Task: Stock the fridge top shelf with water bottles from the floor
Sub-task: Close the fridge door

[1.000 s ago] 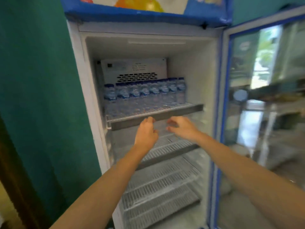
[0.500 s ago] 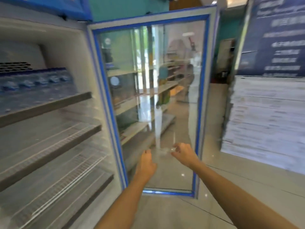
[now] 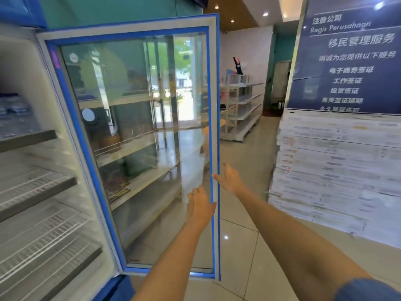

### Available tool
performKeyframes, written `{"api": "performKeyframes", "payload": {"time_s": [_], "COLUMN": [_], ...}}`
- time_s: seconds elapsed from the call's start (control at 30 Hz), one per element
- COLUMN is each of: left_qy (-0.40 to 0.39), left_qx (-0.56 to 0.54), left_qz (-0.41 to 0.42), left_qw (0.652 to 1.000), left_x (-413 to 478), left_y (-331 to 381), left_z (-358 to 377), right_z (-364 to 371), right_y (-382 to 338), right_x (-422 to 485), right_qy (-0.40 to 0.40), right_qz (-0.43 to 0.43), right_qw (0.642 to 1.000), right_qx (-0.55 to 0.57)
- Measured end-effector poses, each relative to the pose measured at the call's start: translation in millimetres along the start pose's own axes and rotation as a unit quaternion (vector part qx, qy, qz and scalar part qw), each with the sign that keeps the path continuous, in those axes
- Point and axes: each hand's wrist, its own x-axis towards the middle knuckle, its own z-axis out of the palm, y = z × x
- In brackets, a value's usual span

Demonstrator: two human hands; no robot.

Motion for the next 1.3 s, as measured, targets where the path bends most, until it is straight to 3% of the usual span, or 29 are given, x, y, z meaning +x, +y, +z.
{"api": "performKeyframes", "payload": {"time_s": [0.13,0.43,0.63,0.87,0.97,1.17,1.3], "left_qy": [0.023,0.035,0.057,0.122,0.171,0.259,0.310], "left_qx": [0.030,0.016,-0.026,-0.075,-0.130,-0.121,-0.131], "left_qz": [0.003,0.033,0.024,-0.100,-0.147,-0.241,-0.254], "left_qw": [0.999,0.999,0.998,0.985,0.966,0.927,0.907], "left_x": [15,49,82,86,78,45,11], "left_y": [9,19,38,61,71,77,58], "left_z": [10,29,34,65,73,72,69], "right_z": [-6,-7,-24,-21,-22,-13,-12], "right_y": [-9,8,-1,13,14,8,6], "right_x": [44,119,106,94,80,39,7], "right_qy": [-0.006,-0.050,-0.054,-0.045,-0.046,-0.044,-0.061], "right_qz": [-0.030,-0.009,-0.006,-0.080,-0.104,-0.153,-0.220], "right_qw": [0.997,0.971,0.971,0.974,0.974,0.972,0.962], "right_qx": [0.067,0.235,0.234,0.209,0.194,0.175,0.148]}}
